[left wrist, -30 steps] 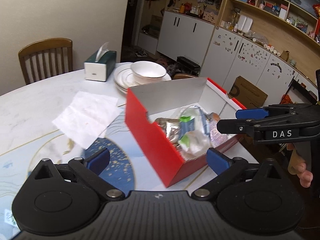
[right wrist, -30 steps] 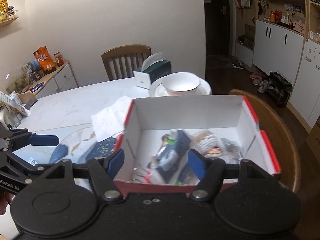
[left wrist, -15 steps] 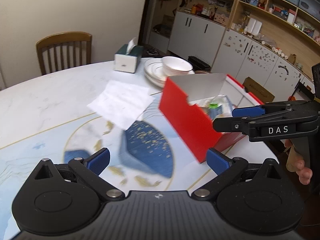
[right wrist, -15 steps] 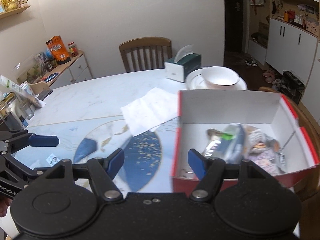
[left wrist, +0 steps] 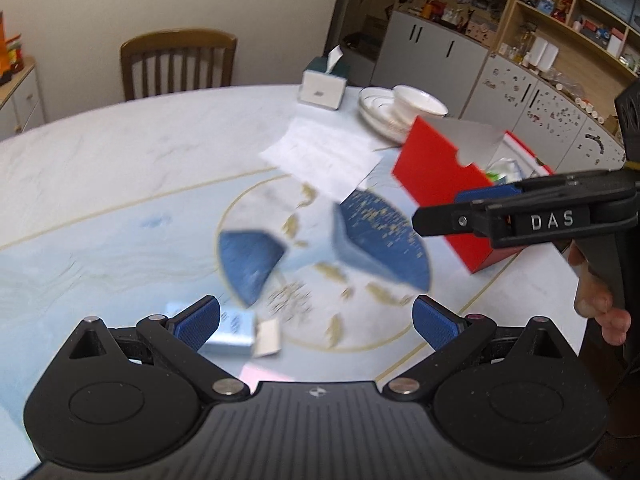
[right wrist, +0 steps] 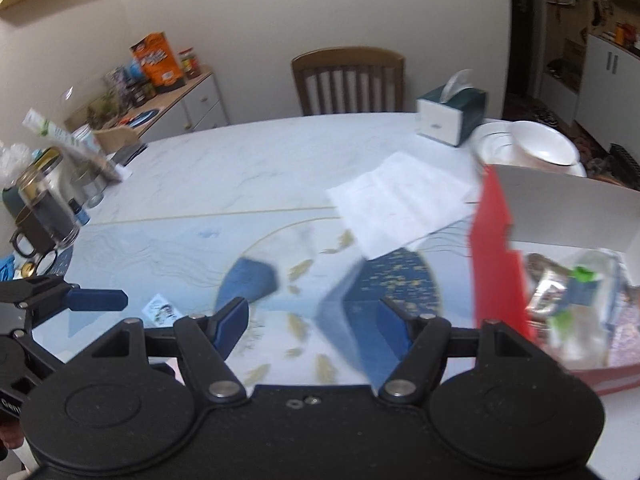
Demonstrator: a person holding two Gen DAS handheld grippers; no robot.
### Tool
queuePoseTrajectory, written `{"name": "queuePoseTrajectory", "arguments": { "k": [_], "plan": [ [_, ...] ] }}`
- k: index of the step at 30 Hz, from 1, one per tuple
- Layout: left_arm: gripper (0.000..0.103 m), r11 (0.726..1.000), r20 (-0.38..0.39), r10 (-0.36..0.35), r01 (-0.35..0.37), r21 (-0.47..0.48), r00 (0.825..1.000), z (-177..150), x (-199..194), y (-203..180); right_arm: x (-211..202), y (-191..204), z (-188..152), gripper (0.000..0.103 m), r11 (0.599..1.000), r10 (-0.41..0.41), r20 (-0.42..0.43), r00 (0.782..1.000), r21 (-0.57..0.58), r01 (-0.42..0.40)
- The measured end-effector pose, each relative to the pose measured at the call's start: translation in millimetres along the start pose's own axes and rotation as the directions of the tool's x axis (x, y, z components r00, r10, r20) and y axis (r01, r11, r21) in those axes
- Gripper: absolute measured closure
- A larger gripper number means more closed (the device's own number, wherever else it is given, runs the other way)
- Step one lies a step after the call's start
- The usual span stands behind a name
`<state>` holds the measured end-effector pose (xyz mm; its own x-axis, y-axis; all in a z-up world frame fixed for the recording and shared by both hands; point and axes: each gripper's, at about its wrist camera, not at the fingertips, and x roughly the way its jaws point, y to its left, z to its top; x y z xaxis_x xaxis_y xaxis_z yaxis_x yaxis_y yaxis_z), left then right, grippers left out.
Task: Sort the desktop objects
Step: 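Withdraw both tools from the box back toward the table items, then grasp the pink sticky note with left tool while right tool grasps the tea box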
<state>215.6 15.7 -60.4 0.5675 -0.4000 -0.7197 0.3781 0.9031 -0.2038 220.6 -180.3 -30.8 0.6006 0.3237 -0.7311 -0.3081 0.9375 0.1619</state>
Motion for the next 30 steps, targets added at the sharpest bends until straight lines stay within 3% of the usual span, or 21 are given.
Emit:
{"name": "queuePoseTrajectory", "arguments": {
  "k": [10, 19, 22, 26, 30],
  "plan": [
    [0.000, 1.000, -0.036, -0.011, 0.010, -0.026, 0.999, -27.9, 7.9, 31.9, 41.7, 52.5, 6.0, 0.033, 0.992, 0.077, -0.087, 0.993, -0.090, -0.085],
    [0.000, 0.999, -0.071, -0.055, 0.054, -0.009, 0.996, -47.6, 20.7, 38.7, 77.6, 84.5, 3.6, 0.033, 0.977, 0.085, -0.182, 0.980, -0.180, -0.118],
    [0.000, 0.998, -0.065, -0.054, 0.055, 0.015, 0.996, -51.0, 25.1, 37.7, 88.2, 94.0, 1.5, 0.033, 0.969, 0.081, -0.205, 0.975, -0.212, -0.125],
    [0.000, 0.994, -0.031, 0.000, 0.004, 0.109, 1.000, -55.6, 27.8, 30.5, 101.0, 105.6, -0.5, 0.033, 0.957, 0.081, -0.238, 0.968, -0.253, -0.143],
    [0.001, 0.991, -0.037, -0.011, 0.016, 0.135, 0.999, -56.6, 32.2, 28.1, 111.6, 116.0, 0.8, 0.033, 0.940, 0.085, -0.264, 0.961, -0.297, -0.165]
  ]
}}
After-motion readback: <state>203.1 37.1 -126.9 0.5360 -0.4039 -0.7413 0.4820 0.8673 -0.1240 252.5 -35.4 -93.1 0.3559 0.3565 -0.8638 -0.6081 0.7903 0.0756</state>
